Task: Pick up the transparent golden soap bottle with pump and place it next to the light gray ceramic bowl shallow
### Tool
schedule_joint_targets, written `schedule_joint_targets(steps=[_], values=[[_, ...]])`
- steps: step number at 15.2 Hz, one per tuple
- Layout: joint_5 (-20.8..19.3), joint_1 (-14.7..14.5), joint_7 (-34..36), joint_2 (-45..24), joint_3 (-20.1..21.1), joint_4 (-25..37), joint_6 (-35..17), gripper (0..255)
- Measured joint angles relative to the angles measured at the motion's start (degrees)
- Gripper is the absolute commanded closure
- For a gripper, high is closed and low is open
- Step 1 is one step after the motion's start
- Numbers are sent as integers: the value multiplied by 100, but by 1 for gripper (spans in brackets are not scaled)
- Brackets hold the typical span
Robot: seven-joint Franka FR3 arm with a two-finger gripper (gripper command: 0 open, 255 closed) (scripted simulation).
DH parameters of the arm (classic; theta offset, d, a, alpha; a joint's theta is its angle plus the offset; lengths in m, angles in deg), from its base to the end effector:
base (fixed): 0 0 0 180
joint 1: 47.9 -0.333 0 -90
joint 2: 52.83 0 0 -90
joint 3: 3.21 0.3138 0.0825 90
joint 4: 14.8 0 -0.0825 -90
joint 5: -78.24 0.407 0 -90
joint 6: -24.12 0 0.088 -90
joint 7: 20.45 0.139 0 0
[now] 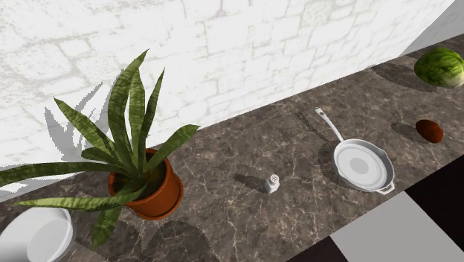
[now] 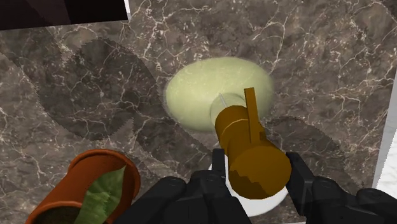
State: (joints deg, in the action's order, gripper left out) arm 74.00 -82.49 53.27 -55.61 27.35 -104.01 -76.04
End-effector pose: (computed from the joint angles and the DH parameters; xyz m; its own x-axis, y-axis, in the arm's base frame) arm 0.2715 0.5491 0.5898 0.9848 -0.1490 0.0890 -0.1369 -0.9822 -0.1288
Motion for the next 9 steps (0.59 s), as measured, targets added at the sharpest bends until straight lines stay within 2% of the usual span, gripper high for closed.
schedule_joint_targets(steps=[9], values=[[72,42,-25,140,-30,-856,-736,255]])
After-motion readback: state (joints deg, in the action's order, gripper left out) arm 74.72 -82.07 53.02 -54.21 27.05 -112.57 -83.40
